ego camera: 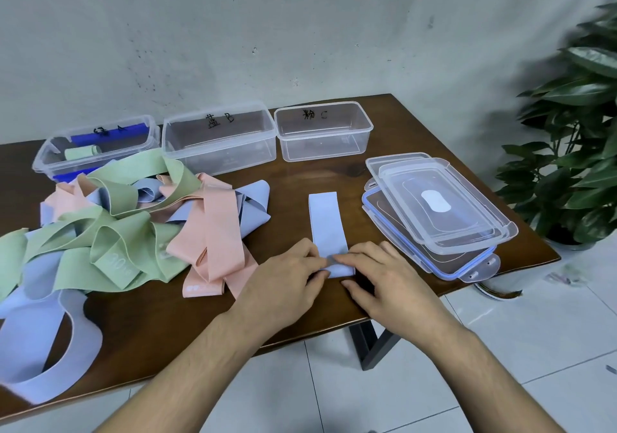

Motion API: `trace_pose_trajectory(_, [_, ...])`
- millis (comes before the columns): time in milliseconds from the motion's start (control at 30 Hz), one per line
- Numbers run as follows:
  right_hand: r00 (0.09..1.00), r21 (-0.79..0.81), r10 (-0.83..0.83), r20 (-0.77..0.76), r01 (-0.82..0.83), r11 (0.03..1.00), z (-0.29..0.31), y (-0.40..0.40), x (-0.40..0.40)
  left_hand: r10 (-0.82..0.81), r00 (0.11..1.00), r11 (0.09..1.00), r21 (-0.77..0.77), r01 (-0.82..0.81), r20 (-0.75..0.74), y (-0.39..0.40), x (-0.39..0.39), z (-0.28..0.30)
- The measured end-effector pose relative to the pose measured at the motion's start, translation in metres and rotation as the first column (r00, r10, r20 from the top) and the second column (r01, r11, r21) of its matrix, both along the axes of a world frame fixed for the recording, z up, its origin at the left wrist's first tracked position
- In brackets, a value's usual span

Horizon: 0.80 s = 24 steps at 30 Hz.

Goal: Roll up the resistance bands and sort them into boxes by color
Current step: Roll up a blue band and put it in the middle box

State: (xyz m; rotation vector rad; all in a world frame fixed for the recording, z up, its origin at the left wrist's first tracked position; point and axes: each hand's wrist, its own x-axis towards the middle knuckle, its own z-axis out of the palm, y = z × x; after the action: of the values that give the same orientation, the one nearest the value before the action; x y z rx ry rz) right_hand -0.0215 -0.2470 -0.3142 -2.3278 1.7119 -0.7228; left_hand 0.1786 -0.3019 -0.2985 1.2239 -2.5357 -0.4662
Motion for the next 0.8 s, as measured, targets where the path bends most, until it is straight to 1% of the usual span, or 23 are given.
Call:
trace_pose_trajectory(100, [1.0, -0.025, -0.005, 0.031, 0.006, 1.0, 0.0, -0.002, 0.002, 0.01, 0.999, 1.0, 0.019, -0.009, -0.032, 0.0, 0.001, -0.002])
trace_pose_trajectory(200, [1.0, -0.007, 0.009, 0.017, -0.009, 1.0, -0.001, -0.007, -0.001, 0.04, 0.992, 0.999, 0.004, -0.04, -0.122, 0.004, 0.001, -0.005])
trace_pose_trajectory(267, [1.0, 0.003, 0.018, 0.013, -0.018, 1.0, 0.0, -0.009, -0.003, 0.031, 0.988, 0.999, -0.004, -0.032, -0.148, 0.007, 0.001, -0.007])
trace_pose_trajectory(367, [1.0, -0.009, 0.0, 0.003, 0.001, 1.0, -0.002, -0.01, -0.002, 0.019, 0.989, 1.0, -0.009, -0.021, -0.145, 0.008, 0.0, -0.009])
trace_pose_trajectory(467, [0.999, -0.044, -0.04, -0.014, 0.039, 0.998, -0.004, -0.01, -0.001, 0.039, 0.99, 0.999, -0.023, -0.042, -0.135, 0.003, -0.001, -0.01])
trace_pose_trajectory(633, [0.998, -0.048, -0.045, 0.033, 0.046, 0.998, -0.005, -0.01, 0.002, 0.04, 0.994, 0.999, -0.006, -0.041, -0.097, -0.003, 0.0, -0.009])
trace_pose_trajectory(800, [0.997, -0.023, -0.055, 0.061, 0.056, 0.998, -0.007, -0.015, 0.002, 0.057, 0.986, 0.998, -0.026, -0.061, -0.155, 0.001, 0.0, -0.011])
